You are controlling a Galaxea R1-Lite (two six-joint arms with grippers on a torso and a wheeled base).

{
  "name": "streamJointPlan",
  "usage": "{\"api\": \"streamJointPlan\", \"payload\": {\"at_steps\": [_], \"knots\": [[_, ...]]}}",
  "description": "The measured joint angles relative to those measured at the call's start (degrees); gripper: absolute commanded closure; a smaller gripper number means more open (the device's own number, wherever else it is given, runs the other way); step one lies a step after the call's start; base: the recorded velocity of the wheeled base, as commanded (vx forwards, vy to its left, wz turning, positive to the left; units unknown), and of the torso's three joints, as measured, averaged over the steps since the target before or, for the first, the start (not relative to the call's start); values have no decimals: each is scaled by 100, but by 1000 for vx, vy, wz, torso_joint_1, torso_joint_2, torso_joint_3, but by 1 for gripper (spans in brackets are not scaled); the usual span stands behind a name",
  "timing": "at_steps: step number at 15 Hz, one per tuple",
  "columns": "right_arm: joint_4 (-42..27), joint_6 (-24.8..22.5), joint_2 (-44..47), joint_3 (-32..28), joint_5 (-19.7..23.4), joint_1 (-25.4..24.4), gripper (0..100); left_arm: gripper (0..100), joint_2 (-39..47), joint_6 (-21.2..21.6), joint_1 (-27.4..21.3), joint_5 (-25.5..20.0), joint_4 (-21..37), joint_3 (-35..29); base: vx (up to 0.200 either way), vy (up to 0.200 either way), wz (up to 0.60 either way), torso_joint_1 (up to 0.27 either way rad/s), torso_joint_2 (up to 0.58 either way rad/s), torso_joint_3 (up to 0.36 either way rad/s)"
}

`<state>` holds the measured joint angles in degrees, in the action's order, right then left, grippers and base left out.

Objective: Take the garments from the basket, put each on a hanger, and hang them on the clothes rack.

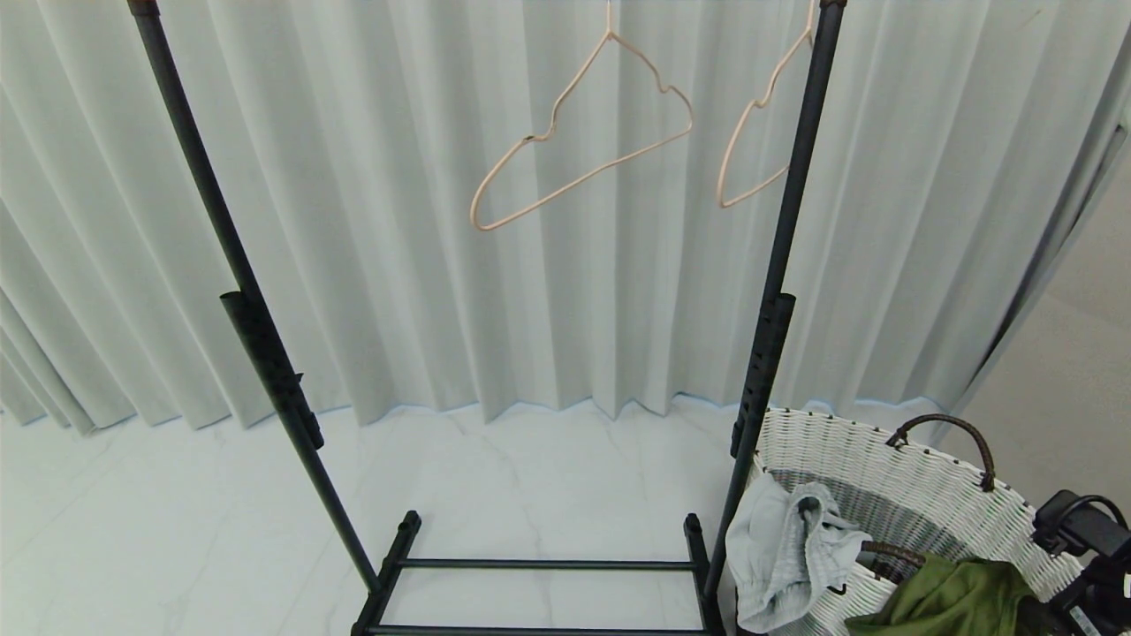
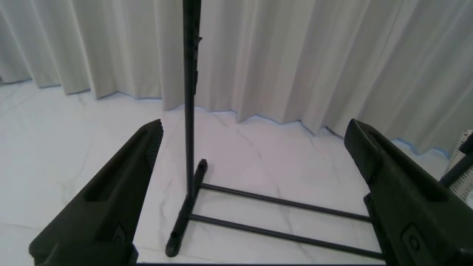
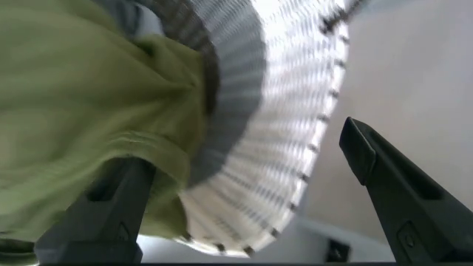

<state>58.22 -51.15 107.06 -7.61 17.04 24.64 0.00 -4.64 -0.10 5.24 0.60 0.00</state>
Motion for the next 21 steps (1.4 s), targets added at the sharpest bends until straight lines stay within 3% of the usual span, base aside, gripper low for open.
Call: {"api": "streamJointPlan", "payload": {"at_steps": [4, 5, 10, 16, 18, 21], "knots": [[139, -5, 94, -18, 184, 6, 0, 0, 0, 0, 0, -2, 2, 0, 0, 0, 0, 0, 0, 0], [254, -5, 127, -11, 191, 6, 100, 0, 0, 0, 0, 0, 2, 0, 0, 0, 0, 0, 0, 0], [680, -41, 145, 41, 204, -16, 100, 0, 0, 0, 2, -2, 0, 0, 0, 0, 0, 0, 0, 0], [435, -24, -858, -63, 160, -455, 100, 0, 0, 9, 0, 0, 2, 0, 0, 0, 0, 0, 0, 0], [-206, -11, -1368, -272, 156, -636, 100, 0, 0, 9, 0, -2, 0, 0, 0, 0, 0, 0, 0, 0], [-2648, 51, -2417, -1133, 156, -912, 100, 0, 0, 9, 0, -2, 2, 0, 0, 0, 0, 0, 0, 0]]}}
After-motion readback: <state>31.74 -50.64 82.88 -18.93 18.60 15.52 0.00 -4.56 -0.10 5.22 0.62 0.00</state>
